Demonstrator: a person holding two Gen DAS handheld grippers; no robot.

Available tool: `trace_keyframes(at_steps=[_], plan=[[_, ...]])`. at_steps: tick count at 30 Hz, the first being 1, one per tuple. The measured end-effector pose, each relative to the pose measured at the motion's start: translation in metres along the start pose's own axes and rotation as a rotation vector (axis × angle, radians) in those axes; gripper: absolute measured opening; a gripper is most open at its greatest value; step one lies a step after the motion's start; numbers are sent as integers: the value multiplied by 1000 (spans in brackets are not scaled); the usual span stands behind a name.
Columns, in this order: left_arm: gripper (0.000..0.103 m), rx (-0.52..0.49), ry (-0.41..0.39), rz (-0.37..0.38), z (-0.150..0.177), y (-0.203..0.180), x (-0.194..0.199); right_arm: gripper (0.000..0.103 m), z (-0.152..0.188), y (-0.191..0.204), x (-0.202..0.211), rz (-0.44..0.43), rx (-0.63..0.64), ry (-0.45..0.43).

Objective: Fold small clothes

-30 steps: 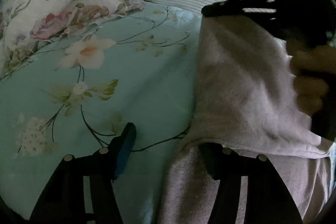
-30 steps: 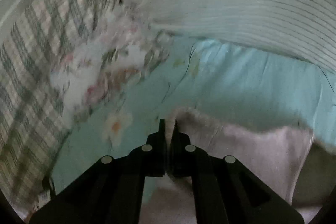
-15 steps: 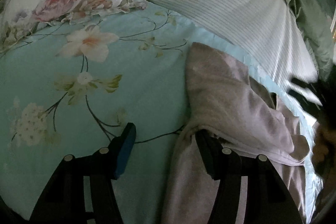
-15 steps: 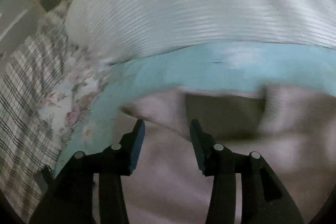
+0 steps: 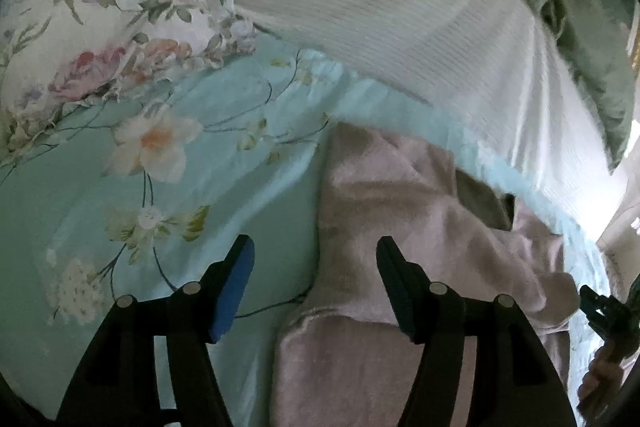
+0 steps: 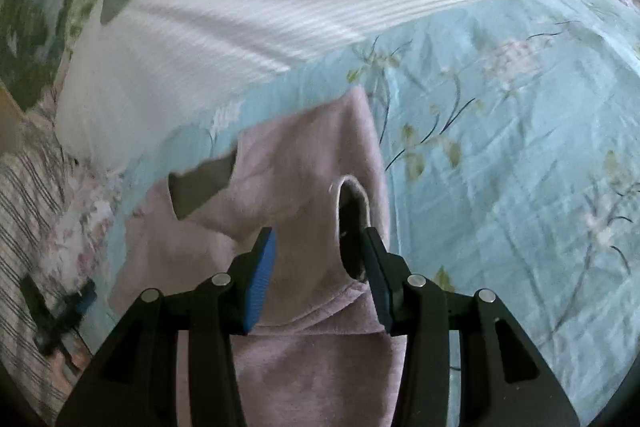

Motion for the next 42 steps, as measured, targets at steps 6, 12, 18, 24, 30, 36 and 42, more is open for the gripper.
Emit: trace_keyframes(at_steps=[6,12,18,24,30,36,42], plan=[[65,-124,92,-117,12,-9,-37,5,-7,23,-3,-29,49,-24],[67,-189,102,-168,28,-11,-54,6,-18,14,32,23,61,-143],[68,-192,98,-170,28,-9,-54,10,17,-30,5,156,-27,-14],[72,-197,90,-188,29,-11,-55,13,4,21,26,122,141,-143],[75,-184,92,-165,31,-5,-50,15,20,-6,-42,176,107,95],[75,-207,92,-115,49,-1,-13,48,28,-5,26,73,26,11],[75,-193,132,-45,101,13,42,56,87,34,71,-87,160,127]])
Point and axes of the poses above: each gripper's, at about its wrist camera, not at the fingertips, and x roughly against the way its jaws point, y to its left, z to its underside, the point moved 7 cm from there along -x, roughly the way its jaws point, and after that the axes turned 1 degree about y, right-handed, at the moved point
